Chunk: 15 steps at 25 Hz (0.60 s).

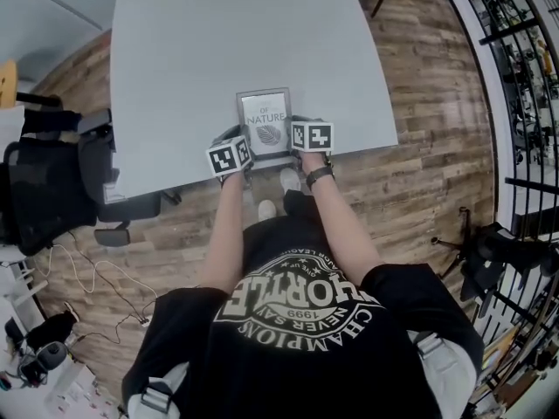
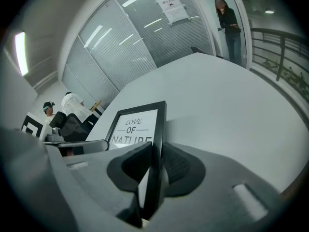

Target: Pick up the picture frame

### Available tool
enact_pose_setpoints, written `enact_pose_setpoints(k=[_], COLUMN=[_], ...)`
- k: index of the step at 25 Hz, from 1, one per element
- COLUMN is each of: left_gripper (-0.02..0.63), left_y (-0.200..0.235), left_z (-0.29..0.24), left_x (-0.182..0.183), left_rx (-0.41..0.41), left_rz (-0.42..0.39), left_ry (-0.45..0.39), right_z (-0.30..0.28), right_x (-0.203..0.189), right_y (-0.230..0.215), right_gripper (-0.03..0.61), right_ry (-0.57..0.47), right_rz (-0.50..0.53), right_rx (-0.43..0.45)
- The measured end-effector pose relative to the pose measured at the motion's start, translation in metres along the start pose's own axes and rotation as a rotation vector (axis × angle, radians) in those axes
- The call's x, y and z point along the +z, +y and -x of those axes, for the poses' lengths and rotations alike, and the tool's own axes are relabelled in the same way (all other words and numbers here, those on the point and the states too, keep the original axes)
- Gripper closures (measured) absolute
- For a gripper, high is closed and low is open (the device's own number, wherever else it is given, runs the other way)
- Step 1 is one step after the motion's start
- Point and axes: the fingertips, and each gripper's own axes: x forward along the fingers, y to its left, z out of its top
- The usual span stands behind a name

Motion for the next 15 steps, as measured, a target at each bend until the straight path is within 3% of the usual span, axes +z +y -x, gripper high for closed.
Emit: enact_pose_setpoints(k=[15], left_gripper=[0.543], left_y=[-0.015], left_z=[0.05], left_x=[0.044], left_rx=[0.014], left_rz=[-0.006], left_ry=[-0.14], right_z=[0.044], right_x=[0.043], right_y=[0.037], right_gripper=[0.512], right_ry=[-0.116], right_rz=[0.072], right_rx=[0.043])
